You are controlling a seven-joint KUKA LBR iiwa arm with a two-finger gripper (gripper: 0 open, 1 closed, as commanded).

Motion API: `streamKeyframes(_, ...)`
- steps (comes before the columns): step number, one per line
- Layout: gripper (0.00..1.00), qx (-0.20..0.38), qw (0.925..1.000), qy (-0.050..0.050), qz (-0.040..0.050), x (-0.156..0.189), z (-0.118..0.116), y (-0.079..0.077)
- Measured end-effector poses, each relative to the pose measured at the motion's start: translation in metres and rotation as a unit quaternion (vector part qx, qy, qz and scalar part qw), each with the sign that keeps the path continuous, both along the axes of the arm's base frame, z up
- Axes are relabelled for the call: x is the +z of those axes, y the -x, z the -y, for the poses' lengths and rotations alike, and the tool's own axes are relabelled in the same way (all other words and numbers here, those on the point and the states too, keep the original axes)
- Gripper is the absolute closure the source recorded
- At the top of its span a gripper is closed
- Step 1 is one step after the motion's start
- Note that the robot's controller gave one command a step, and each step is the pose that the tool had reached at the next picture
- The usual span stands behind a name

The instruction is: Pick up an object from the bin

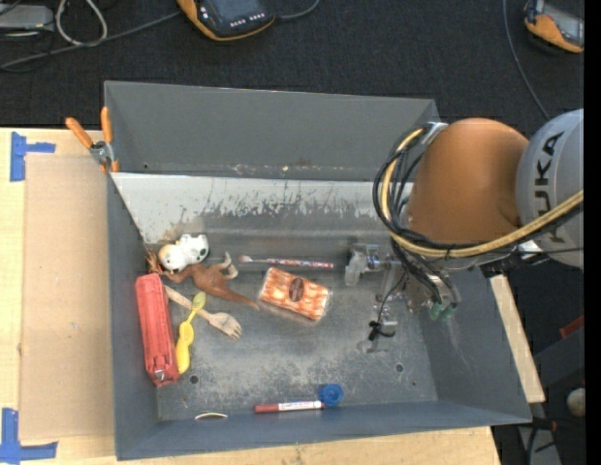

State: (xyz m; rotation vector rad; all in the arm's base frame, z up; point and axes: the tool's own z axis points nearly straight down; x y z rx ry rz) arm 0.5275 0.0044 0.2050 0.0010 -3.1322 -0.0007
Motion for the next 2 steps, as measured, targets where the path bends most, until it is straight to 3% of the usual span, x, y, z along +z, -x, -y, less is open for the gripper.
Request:
streamKeyframes(1,0.0,0.0,1.0,0.0,0.0038,0.004,0.0,-0.002)
streamKeyframes(2,0.0,0.058,0.9983,0.0,0.0051,-0.047,-0.043,-0.022)
